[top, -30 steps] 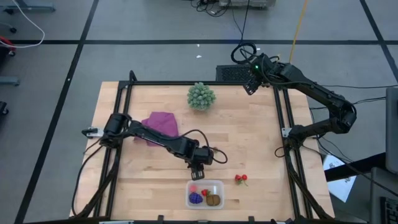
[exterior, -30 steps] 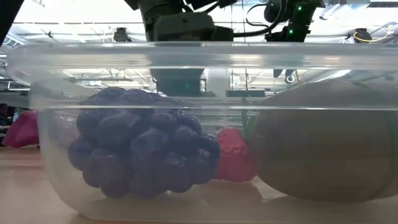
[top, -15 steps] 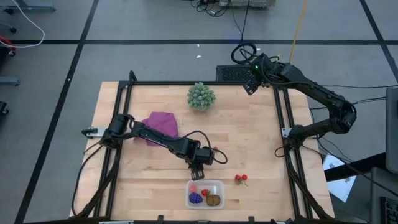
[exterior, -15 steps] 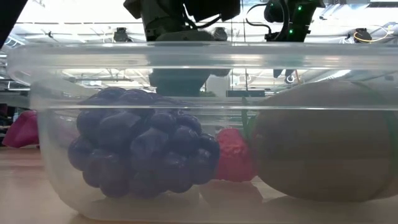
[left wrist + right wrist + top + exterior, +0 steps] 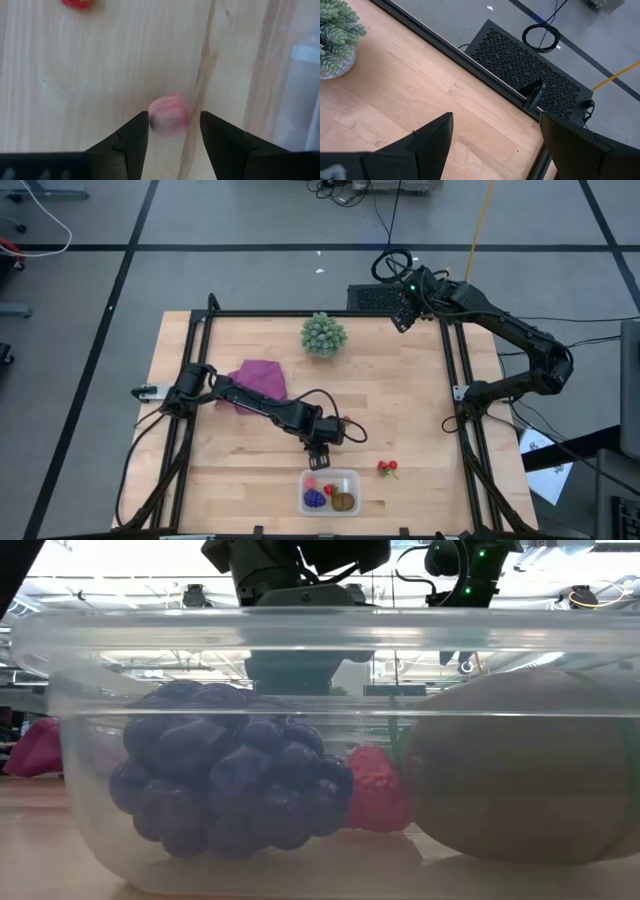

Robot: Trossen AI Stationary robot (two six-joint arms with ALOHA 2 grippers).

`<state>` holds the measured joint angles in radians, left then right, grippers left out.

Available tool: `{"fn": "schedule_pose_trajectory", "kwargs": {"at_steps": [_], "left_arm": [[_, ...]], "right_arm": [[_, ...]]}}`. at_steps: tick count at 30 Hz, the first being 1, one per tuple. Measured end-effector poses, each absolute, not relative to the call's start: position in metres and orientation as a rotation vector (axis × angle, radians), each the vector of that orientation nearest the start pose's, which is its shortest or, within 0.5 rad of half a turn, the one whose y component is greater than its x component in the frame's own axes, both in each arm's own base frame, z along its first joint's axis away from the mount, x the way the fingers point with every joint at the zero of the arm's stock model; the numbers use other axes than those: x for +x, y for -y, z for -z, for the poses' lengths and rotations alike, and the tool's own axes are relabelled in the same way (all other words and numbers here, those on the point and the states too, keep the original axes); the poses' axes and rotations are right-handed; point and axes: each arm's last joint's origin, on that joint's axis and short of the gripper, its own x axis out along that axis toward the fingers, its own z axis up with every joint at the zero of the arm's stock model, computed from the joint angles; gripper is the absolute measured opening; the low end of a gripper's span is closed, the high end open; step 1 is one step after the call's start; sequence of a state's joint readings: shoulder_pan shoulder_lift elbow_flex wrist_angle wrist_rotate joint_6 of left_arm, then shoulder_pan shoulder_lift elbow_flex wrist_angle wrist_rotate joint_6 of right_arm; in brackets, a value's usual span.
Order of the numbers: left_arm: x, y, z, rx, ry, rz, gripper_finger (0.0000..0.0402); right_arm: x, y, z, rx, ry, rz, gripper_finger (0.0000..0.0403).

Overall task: Pick and placing Produce into tupperware
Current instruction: Put the pink peach into the transparent container

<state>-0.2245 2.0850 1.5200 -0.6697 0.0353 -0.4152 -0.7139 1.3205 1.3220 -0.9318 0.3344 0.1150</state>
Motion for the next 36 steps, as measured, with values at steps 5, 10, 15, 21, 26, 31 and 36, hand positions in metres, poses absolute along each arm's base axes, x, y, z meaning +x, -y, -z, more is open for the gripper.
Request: {"fn": "schedule_pose_trajectory", "kwargs": {"at_steps": [5, 10, 15, 21, 26, 31, 36], "left_arm": [[0.4123, 0.0952, -0.1608, -0.234, -1.236, -0.019, 0.0182], [0.4143, 0.0962, -0.1534, -0.243, -1.248, -0.005, 0.0182], [0.4148, 0.0956, -0.1528, -0.24, -1.247, -0.002, 0.0182], [0.4148, 0.0956, -0.1527, -0.231, -1.246, 0.002, 0.0182], [0.4149, 0.0948, -0.1527, -0.222, -1.239, -0.026, 0.0169], [0.415, 0.0948, -0.1527, -0.221, -1.238, -0.026, 0.013], [0.4154, 0.0947, -0.1529, -0.218, -1.232, -0.033, 0.0106]], "right_arm": [[0.1875, 0.175, -0.3434, 0.28, -0.899, 1.024, 0.029], [0.1876, 0.175, -0.3434, 0.28, -0.898, 1.024, 0.029], [0.1876, 0.175, -0.3434, 0.28, -0.898, 1.024, 0.029], [0.1876, 0.1751, -0.3434, 0.282, -0.897, 1.026, 0.029], [0.1876, 0.175, -0.3435, 0.283, -0.896, 1.026, 0.029], [0.1876, 0.175, -0.3435, 0.283, -0.896, 1.026, 0.029], [0.188, 0.1755, -0.3439, 0.281, -0.888, 1.027, 0.029]]}}
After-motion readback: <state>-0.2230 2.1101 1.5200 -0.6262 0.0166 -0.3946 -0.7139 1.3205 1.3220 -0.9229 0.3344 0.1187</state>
